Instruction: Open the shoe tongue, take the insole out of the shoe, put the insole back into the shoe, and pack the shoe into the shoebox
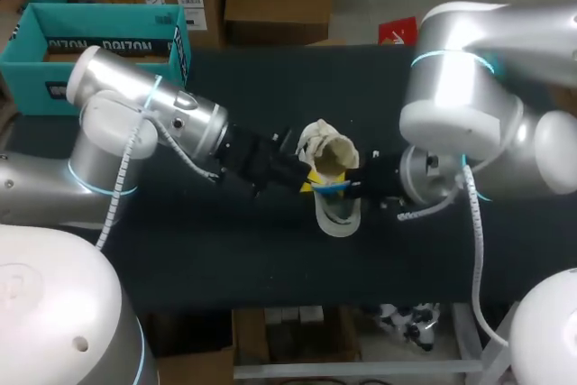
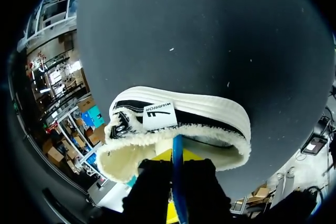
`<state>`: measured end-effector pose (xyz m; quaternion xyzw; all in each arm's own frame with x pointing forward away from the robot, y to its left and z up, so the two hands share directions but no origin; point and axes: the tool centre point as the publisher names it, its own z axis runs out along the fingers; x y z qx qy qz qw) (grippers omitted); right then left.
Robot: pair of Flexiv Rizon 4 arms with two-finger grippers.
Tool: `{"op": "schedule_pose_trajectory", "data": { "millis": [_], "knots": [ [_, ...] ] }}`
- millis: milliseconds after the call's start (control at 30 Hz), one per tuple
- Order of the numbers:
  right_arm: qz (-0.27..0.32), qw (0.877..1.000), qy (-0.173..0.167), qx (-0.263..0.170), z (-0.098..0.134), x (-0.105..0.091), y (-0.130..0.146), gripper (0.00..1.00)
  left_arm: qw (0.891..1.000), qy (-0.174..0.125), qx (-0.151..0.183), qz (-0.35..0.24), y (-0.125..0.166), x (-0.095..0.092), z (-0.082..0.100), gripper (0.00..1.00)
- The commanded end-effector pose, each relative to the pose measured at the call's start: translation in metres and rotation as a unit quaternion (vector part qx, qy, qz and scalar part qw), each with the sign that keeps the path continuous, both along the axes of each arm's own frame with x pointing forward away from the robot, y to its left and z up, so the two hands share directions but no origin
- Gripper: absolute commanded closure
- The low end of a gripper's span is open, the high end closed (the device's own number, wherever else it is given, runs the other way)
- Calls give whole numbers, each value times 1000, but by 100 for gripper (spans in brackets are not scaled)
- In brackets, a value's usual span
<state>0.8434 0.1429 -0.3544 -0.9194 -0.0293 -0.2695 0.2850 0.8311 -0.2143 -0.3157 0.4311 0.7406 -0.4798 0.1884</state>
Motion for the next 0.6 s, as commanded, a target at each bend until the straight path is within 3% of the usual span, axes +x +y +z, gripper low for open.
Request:
{"op": "schedule_pose_trajectory", "data": {
  "millis": [33,67,167,333,367,433,467,500,600],
  "knots": [
    [-12,1000,-10,-10,4,-7,4,100,1000,-13,-4,9,-4,-5,-2,100],
    [-12,1000,-11,-12,5,-9,4,92,1000,-17,-4,10,-4,-6,-3,100],
    [-12,1000,-14,-21,11,-15,6,0,1000,-21,-8,14,-4,-7,-3,100],
    [-16,999,-13,-36,22,-33,8,0,999,-27,-12,18,-3,-10,-3,100],
    [-18,999,-13,-37,22,-36,7,5,999,-29,-13,20,-3,-11,-3,100],
    [-21,999,-12,-39,23,-40,6,31,999,-30,-13,21,-3,-13,-2,100],
    [-21,999,-13,-40,24,-41,6,50,999,-31,-14,22,-4,-14,-2,100],
    [-22,999,-13,-40,24,-42,5,57,999,-31,-14,22,-5,-14,-3,100],
    [-23,999,-14,-40,22,-43,6,98,999,-34,-13,26,-7,-16,-3,100]
  ]
}}
